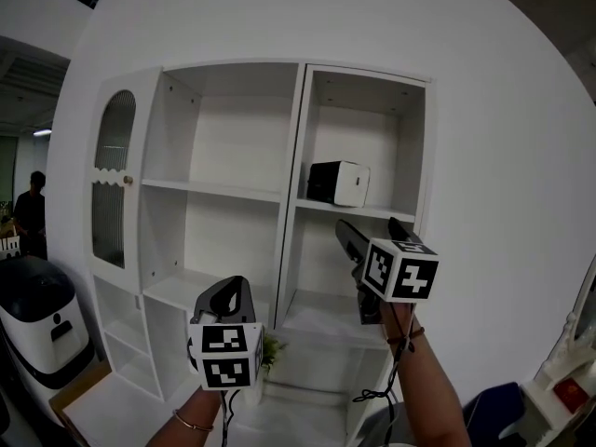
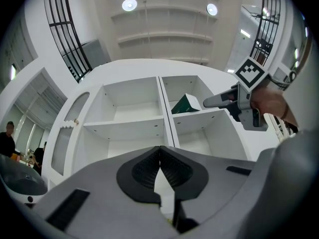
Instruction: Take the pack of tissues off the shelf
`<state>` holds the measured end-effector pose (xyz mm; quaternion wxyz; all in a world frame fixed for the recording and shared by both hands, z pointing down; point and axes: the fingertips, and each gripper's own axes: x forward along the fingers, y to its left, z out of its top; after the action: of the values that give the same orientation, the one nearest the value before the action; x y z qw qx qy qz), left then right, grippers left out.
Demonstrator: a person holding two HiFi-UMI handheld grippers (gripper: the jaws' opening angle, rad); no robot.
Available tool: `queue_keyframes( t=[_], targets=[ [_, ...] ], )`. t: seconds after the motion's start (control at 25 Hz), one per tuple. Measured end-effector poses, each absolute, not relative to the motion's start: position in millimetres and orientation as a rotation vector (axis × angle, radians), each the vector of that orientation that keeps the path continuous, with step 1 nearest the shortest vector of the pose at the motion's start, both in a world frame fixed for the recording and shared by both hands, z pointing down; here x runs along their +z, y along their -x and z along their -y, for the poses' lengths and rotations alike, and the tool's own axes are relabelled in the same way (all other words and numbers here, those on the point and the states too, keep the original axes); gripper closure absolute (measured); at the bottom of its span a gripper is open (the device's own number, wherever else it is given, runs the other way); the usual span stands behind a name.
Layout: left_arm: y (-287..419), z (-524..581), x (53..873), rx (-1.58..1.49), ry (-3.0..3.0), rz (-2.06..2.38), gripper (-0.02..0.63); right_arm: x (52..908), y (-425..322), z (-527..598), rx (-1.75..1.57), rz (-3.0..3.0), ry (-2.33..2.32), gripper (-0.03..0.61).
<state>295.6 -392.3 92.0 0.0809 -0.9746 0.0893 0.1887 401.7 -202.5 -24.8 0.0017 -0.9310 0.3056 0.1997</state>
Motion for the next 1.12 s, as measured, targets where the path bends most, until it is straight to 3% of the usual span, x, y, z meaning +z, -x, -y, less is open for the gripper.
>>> queue_keyframes(
  t=[1.12],
  targets=[
    [-303, 415, 64, 0.617, 2.908, -0.234, 0.595, -113, -453, 242, 0.428, -0.807, 3.053, 0.077]
  ],
)
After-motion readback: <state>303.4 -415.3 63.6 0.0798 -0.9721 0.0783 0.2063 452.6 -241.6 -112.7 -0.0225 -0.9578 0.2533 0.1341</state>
